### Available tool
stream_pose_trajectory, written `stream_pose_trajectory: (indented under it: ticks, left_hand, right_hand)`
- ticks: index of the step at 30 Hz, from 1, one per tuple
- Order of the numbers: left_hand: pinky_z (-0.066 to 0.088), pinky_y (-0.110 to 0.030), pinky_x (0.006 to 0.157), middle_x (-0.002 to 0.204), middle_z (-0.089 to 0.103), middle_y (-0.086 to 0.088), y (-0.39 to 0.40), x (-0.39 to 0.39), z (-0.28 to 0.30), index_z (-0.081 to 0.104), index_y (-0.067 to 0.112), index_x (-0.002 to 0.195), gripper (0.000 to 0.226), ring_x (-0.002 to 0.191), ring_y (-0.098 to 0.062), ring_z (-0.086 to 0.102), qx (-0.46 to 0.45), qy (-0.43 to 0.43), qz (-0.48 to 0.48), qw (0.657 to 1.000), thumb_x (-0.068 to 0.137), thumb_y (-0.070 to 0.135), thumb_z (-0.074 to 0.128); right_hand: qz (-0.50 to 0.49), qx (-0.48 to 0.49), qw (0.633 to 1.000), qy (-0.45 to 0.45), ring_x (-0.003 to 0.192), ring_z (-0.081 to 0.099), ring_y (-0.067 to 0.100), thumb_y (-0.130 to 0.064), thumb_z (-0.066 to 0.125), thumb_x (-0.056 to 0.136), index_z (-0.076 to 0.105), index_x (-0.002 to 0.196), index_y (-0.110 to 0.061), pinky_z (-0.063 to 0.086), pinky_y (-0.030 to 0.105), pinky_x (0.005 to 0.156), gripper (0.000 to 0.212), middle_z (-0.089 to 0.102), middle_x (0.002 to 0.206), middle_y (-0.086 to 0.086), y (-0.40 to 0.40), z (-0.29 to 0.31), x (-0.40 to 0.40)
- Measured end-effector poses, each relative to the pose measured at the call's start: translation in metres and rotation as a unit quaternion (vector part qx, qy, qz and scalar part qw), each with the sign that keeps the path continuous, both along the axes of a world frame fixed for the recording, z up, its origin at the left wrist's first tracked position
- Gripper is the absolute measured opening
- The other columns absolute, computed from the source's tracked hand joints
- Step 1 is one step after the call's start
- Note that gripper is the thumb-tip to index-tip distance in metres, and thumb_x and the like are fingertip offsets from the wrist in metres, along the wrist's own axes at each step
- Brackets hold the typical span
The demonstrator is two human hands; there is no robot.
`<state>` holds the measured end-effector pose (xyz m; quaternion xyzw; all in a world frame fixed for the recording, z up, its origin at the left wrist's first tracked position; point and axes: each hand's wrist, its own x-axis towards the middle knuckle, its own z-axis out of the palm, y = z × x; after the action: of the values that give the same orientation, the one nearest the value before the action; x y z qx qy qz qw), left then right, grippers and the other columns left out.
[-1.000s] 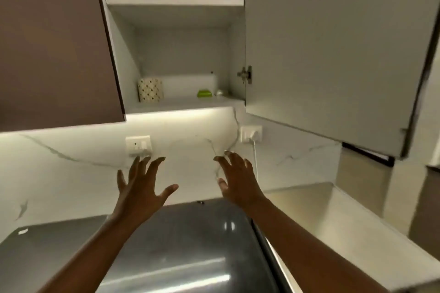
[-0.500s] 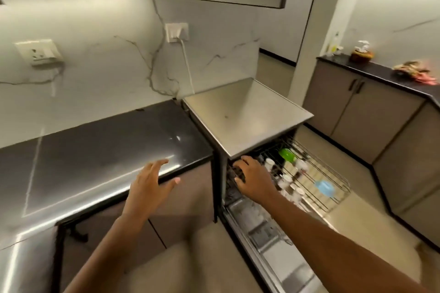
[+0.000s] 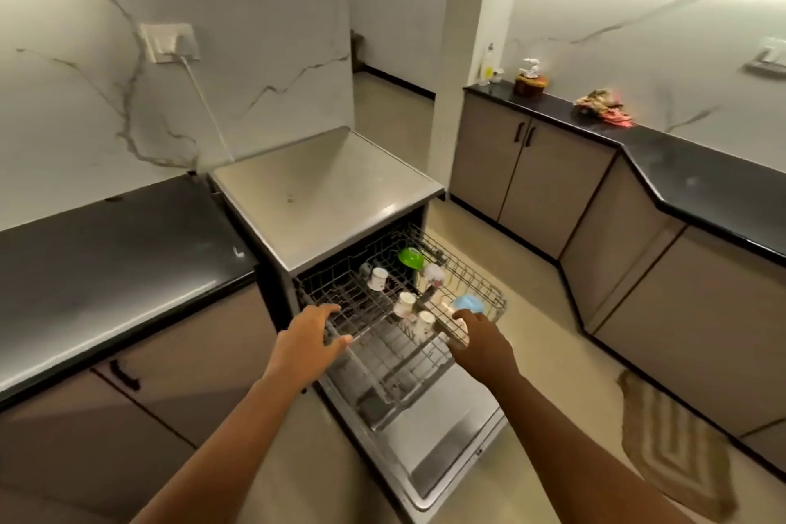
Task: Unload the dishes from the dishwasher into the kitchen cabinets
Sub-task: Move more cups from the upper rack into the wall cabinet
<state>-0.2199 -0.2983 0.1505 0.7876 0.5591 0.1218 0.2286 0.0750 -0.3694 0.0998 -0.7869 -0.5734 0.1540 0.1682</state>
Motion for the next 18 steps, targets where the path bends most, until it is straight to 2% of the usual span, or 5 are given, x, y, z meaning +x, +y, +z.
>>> stream_pose_trajectory:
  ticks: [3, 8, 13, 18]
  left_hand:
    - [0.048, -0.047, 0.098, 0.139, 0.048, 0.003, -0.008, 0.058, -0.009, 0.041, 0.034, 0.142, 0.064, 0.114, -0.018, 0.059, -0.03, 0.006, -0.016, 0.999, 0.087, 0.059, 0.06]
    - [0.045, -0.045, 0.102, 0.14, 0.048, 0.003, -0.009, 0.127, -0.016, 0.042, 0.031, 0.141, 0.061, 0.124, -0.017, 0.053, -0.02, 0.024, -0.027, 0.999, 0.088, 0.055, 0.061]
    - [0.045, -0.047, 0.101, 0.14, 0.049, 0.003, 0.005, 0.146, -0.024, 0.042, 0.031, 0.14, 0.061, 0.121, -0.017, 0.055, -0.035, 0.033, -0.018, 0.999, 0.087, 0.054, 0.063]
    - [0.05, -0.042, 0.096, 0.137, 0.05, 0.003, 0.046, 0.148, -0.045, 0.043, 0.032, 0.139, 0.061, 0.112, -0.014, 0.058, -0.06, 0.047, -0.018, 0.997, 0.086, 0.055, 0.063]
  right_hand:
    - [-0.031, -0.014, 0.999, 0.01, 0.11, 0.059, 0.023, -0.036, 0.065, 0.087, 0.05, 0.135, -0.024, 0.048, 0.031, 0.082, 0.051, 0.061, 0.126, 0.003, -0.023, -0.004, 0.053]
    - [-0.055, -0.043, 0.997, 0.014, 0.115, 0.056, 0.019, -0.043, 0.063, 0.088, 0.046, 0.135, -0.03, 0.046, 0.031, 0.086, 0.052, 0.059, 0.127, -0.002, -0.04, -0.012, 0.114]
    - [-0.032, -0.053, 0.998, 0.028, 0.114, 0.055, 0.019, -0.042, 0.057, 0.091, 0.044, 0.137, -0.03, 0.044, 0.029, 0.082, 0.049, 0.059, 0.126, -0.002, -0.024, -0.017, 0.127]
    - [-0.033, -0.065, 0.996, 0.05, 0.115, 0.056, 0.018, -0.042, 0.059, 0.089, 0.043, 0.138, -0.03, 0.048, 0.03, 0.09, 0.053, 0.059, 0.127, -0.002, 0.011, -0.036, 0.138]
